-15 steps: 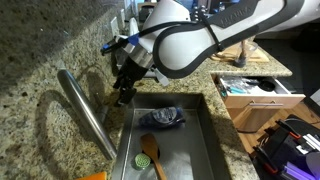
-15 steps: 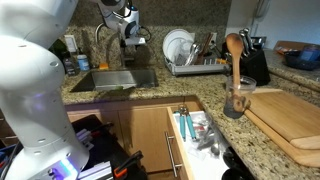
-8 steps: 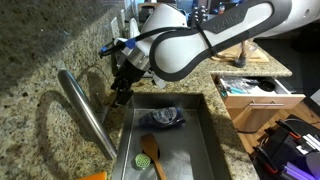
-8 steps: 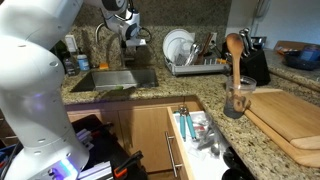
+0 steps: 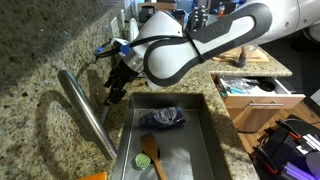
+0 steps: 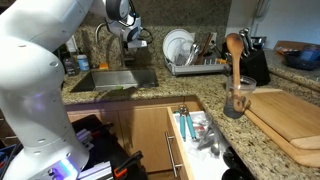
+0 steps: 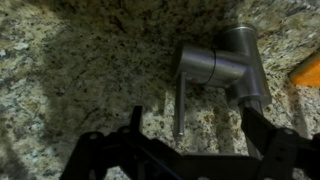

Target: Push the faucet handle forward

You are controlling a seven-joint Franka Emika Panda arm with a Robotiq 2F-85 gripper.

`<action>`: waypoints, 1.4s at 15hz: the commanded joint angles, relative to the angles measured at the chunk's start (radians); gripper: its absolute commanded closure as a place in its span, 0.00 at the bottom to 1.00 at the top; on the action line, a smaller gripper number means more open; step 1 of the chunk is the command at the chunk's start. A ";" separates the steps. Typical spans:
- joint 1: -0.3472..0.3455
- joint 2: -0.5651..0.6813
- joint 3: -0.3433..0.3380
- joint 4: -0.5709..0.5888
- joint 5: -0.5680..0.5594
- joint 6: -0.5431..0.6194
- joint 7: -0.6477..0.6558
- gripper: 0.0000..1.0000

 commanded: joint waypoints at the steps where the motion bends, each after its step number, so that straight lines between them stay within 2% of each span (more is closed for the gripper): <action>1: 0.000 0.001 0.000 0.002 0.000 0.000 0.000 0.00; 12: 0.000 0.001 0.001 0.005 0.000 0.000 0.000 0.00; 16: -0.014 0.046 0.045 0.057 0.012 0.052 -0.040 0.00; 17: -0.001 0.007 0.009 0.018 0.001 0.021 0.000 0.00; 21: -0.001 0.022 0.023 0.038 0.001 0.037 -0.001 0.00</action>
